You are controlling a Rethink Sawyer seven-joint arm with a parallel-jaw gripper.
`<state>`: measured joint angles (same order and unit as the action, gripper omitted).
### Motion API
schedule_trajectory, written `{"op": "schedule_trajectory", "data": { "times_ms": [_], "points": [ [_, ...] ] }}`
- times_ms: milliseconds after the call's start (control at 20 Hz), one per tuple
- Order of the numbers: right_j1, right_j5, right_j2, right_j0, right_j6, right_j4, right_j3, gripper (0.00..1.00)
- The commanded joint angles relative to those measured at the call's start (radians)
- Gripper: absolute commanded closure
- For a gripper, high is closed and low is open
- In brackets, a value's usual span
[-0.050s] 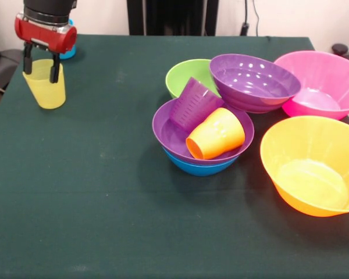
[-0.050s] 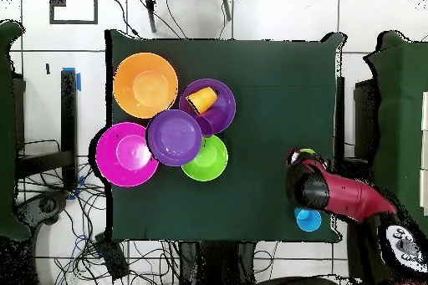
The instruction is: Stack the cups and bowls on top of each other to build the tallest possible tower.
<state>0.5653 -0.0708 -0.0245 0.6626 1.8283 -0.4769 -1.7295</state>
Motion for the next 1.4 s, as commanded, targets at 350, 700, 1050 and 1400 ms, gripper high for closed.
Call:
{"op": "schedule_trajectory", "data": {
  "times_ms": [350,700,1050,1400],
  "points": [
    [-0.064,0.057,-0.060,-0.143,0.155,0.037,0.028,0.00],
    [-0.094,0.076,-0.127,-0.203,0.166,0.070,0.051,0.00],
    [-0.128,0.110,-0.155,-0.245,0.175,0.099,0.058,0.00],
    [-0.128,0.112,-0.069,-0.175,0.150,0.108,0.029,0.00]
  ]
}}
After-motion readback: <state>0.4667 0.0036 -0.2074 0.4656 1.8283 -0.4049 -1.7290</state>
